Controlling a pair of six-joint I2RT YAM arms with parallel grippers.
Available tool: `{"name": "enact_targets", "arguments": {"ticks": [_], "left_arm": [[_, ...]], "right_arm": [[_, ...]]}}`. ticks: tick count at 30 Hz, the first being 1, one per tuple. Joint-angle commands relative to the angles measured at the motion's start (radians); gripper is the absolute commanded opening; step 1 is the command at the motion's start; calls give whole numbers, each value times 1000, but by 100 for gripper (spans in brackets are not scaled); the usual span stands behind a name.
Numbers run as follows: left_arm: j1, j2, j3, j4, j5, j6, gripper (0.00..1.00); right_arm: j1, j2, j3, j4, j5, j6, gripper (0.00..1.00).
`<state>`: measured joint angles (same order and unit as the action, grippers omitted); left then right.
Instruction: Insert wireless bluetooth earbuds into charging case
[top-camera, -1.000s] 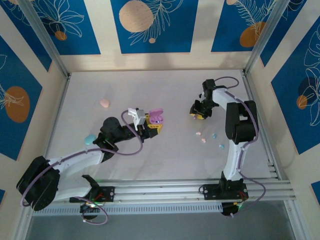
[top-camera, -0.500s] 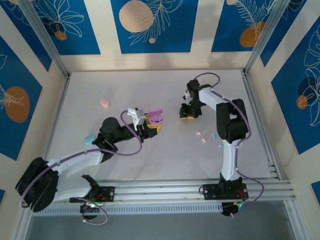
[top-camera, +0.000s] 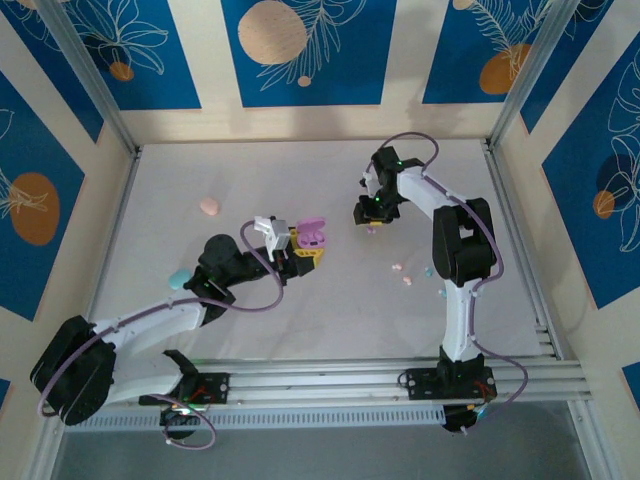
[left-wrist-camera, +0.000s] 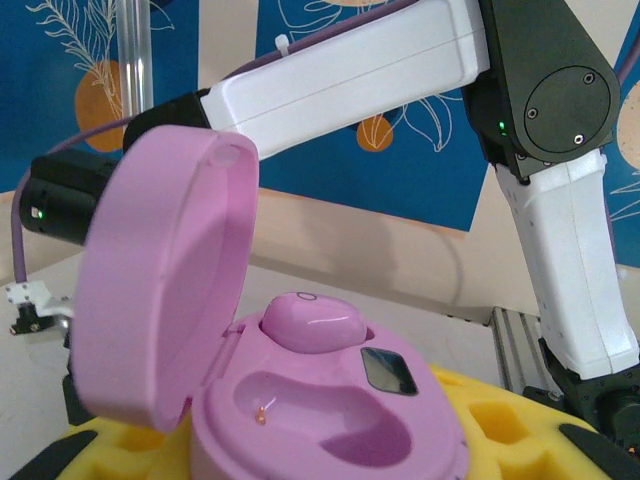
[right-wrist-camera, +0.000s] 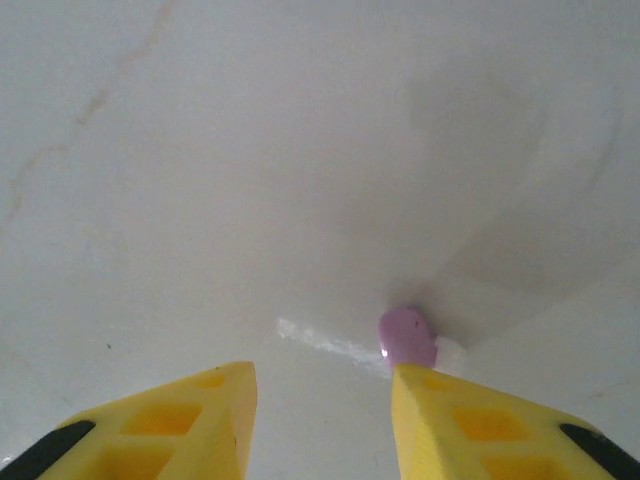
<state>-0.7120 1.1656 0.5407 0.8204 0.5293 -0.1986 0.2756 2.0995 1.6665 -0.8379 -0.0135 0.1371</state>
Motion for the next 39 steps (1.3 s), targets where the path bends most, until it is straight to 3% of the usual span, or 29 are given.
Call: {"name": "enact_targets", "arguments": {"ticks": [1, 16, 22, 24, 30, 32, 39], "left_arm": [[-9, -28, -1, -3, -4, 25, 28], [-9, -58, -3, -47, -12, 41, 28], [-9, -55, 1, -44, -9, 39, 28], [-9, -52, 1, -44, -9, 37, 28], [-9, -54, -1, -45, -11, 35, 28], [-9, -52, -2, -43, -12, 33, 28], [-9, -50, 2, -43, -10, 33, 28]], "right_arm": [[4, 39, 63, -33, 40, -42, 41], [9, 176, 194, -162, 58, -162, 41], [8, 180, 185, -173, 75, -171, 37], [8, 181, 184, -179, 82, -175, 31], [13, 180, 191, -211, 119, -168, 29], [13, 180, 191, -210, 121, -168, 21], [16, 203, 204, -218, 131, -156, 23]]}}
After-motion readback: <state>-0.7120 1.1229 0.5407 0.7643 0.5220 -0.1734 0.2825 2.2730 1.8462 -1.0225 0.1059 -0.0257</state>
